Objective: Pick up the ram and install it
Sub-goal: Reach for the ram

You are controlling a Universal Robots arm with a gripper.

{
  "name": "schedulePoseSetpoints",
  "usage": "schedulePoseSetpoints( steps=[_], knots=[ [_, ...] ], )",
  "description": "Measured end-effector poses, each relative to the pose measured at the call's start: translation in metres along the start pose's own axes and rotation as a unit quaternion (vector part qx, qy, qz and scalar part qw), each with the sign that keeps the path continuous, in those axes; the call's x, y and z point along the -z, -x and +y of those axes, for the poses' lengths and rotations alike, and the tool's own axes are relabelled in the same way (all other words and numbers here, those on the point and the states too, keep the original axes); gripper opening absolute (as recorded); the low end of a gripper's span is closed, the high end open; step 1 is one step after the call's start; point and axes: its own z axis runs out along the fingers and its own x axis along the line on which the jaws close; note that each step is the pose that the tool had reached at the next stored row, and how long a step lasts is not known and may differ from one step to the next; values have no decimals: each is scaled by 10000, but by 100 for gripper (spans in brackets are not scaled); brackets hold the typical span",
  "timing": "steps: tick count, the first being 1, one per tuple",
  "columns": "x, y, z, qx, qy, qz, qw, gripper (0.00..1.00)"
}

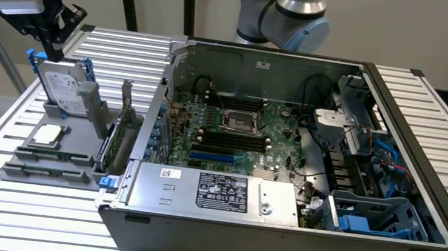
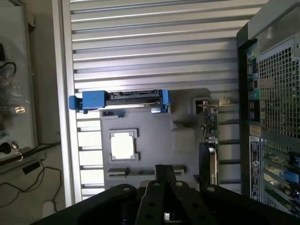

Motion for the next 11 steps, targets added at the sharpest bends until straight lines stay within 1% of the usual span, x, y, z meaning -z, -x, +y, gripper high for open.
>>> schedulePoseSetpoints(
  steps=[2, 4, 6, 11],
  knots=[
    [-8, -42, -22, 1, 0, -6, 10000, 11],
    [-10, -61, -77, 2, 2, -23, 10000, 11],
    [-8, -64, -158, 2, 3, -44, 10000, 11],
    [-6, -52, -385, 5, 5, -78, 10000, 11]
  ],
)
